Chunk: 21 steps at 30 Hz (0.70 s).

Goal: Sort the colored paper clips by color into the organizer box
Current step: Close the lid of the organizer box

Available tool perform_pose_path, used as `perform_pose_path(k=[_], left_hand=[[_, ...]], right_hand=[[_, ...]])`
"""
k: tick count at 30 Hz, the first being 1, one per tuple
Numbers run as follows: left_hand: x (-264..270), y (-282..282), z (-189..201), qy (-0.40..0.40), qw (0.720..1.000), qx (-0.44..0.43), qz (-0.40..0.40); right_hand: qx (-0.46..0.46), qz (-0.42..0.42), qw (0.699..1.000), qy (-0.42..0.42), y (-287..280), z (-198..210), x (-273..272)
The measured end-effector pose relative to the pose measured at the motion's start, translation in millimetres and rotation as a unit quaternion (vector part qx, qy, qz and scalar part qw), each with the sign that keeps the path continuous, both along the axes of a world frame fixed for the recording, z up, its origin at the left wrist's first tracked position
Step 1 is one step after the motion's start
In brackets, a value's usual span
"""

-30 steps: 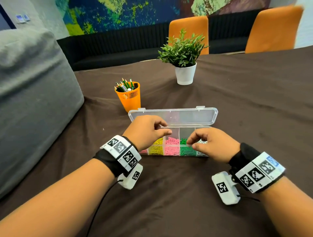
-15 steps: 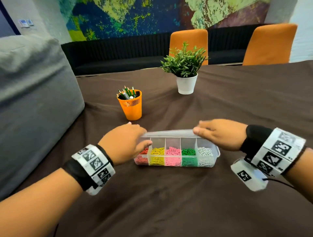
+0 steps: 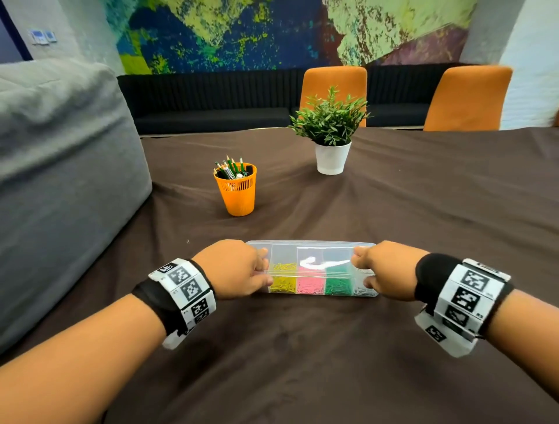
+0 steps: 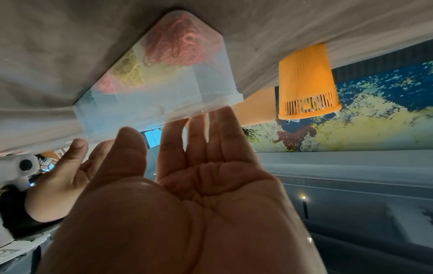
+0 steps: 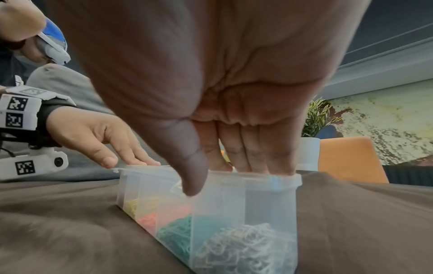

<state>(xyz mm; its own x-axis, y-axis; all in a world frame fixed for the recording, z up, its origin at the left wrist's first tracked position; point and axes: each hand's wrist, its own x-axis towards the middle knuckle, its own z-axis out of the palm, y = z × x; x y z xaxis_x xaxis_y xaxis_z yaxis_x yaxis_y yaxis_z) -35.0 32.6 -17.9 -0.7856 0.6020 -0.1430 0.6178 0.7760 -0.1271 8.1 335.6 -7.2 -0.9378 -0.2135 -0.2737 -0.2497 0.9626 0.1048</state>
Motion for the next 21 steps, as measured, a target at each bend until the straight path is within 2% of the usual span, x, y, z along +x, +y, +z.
perform_pose_path(k=[5,9,13,21], left_hand=[[3.8,4.6,6.2,0.013,1.000,-0.001,0.006],[7.3,15.3,5.5,0.055,0.997,-0.026,0.041],[8.8,19.1,0.0,0.074,0.995,-0.014,0.060],[16.3,25.5,-11.8,0.109,0.991,-0.061,0.054]], right_hand=[[0.019,-0.006,1.000,0.019,-12.8,0.3,7.4],[0.053,-0.011,0.998,0.026,-21.8,2.6,11.1],[0.102,0.017,0.994,0.040,-27.4,-2.0,9.8],[0.105,0.038,0.992,0.065,-24.5,-8.4,2.6]])
